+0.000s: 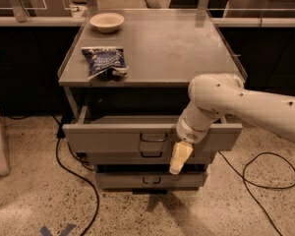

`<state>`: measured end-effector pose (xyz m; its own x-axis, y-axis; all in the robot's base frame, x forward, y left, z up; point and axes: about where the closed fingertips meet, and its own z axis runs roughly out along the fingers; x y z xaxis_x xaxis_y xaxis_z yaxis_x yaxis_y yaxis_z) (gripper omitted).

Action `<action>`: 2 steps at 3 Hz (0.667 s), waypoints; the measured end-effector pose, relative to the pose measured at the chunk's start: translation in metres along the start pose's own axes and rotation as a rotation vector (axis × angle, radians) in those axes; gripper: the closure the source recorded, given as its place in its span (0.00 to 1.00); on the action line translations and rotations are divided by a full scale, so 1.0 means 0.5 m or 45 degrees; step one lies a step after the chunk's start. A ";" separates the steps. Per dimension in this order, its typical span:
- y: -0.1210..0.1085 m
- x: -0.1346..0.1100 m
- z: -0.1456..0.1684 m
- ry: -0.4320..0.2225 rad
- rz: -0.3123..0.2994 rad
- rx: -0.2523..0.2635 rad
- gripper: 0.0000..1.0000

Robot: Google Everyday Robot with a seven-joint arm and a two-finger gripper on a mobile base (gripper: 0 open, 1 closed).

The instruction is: Open top drawer

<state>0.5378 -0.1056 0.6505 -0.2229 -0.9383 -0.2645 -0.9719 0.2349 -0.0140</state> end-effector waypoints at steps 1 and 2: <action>0.125 0.039 -0.036 0.062 -0.027 0.036 0.00; 0.125 0.039 -0.036 0.062 -0.027 0.036 0.00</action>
Offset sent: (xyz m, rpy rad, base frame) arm -0.0966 -0.0113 0.0239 -0.0745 -0.0419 0.0160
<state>0.4712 -0.1136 0.6620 -0.2064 -0.9543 -0.2162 -0.9741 0.2213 -0.0467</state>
